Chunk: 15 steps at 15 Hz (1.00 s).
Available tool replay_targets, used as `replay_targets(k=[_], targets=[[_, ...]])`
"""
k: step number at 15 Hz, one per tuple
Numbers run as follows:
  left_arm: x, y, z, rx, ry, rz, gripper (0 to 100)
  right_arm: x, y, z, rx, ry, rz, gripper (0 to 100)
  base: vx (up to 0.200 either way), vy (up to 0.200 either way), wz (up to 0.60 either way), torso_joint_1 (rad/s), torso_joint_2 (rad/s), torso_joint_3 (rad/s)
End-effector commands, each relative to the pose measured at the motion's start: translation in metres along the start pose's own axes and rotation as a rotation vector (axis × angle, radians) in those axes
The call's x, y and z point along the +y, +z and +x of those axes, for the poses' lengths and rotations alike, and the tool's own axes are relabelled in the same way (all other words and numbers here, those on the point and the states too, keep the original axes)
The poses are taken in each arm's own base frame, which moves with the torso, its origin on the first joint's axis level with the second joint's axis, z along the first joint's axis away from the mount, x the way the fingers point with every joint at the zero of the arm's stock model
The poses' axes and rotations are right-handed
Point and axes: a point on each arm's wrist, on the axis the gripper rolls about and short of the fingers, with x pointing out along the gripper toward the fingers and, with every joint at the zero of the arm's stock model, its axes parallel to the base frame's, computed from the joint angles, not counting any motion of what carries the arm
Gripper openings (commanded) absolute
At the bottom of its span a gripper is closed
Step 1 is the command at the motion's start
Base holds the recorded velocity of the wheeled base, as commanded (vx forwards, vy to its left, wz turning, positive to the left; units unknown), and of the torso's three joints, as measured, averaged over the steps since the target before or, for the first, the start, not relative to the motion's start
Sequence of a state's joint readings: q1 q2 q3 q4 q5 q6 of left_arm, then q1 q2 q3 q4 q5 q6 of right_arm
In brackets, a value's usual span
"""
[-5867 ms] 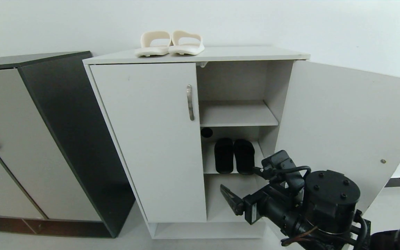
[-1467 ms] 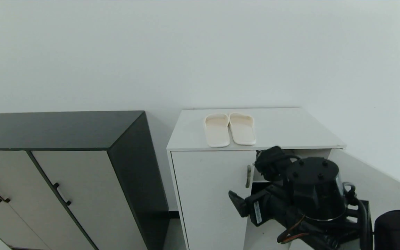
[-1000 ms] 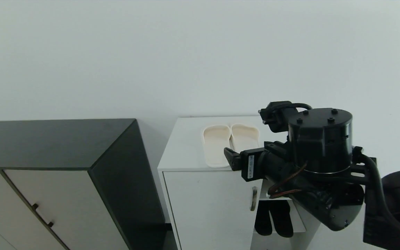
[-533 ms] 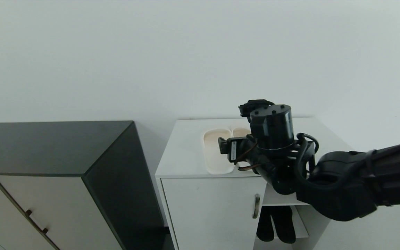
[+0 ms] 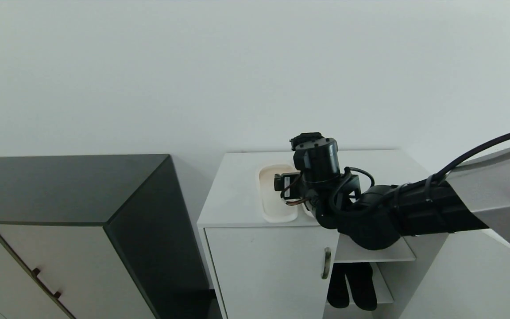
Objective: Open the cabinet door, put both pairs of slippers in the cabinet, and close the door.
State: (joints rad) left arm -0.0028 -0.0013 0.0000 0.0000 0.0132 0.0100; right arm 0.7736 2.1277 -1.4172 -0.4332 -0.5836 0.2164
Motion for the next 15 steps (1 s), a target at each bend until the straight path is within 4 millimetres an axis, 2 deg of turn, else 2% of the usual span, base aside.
replay_targets(k=[1, 6, 9, 10, 15], targets=[[0.000, 0.000, 0.000, 0.001, 0.000, -0.001, 0, 0.002, -0.007, 0.016, 0.004, -0.013, -0.009, 100, 0.000, 0.000, 0.00, 0.000, 0.00, 0.000], [0.000, 0.000, 0.000, 0.001, 0.000, -0.002, 0, -0.009, -0.009, 0.049, -0.010, -0.058, -0.021, 100, 0.000, 0.000, 0.00, 0.000, 0.00, 0.000], [0.000, 0.000, 0.000, 0.001, 0.000, -0.001, 0, -0.012, -0.008, 0.060, -0.017, -0.068, -0.026, 100, 0.000, 0.000, 0.00, 0.000, 0.00, 0.000], [0.000, 0.000, 0.000, 0.001, 0.000, -0.001, 0, -0.009, -0.010, 0.064, -0.017, -0.068, -0.027, 0, 0.000, 0.000, 0.00, 0.000, 0.00, 0.000], [0.000, 0.000, 0.000, 0.001, 0.000, -0.002, 0, -0.004, -0.006, 0.066, -0.033, -0.059, -0.023, 0, 0.000, 0.000, 0.00, 0.000, 0.00, 0.000]])
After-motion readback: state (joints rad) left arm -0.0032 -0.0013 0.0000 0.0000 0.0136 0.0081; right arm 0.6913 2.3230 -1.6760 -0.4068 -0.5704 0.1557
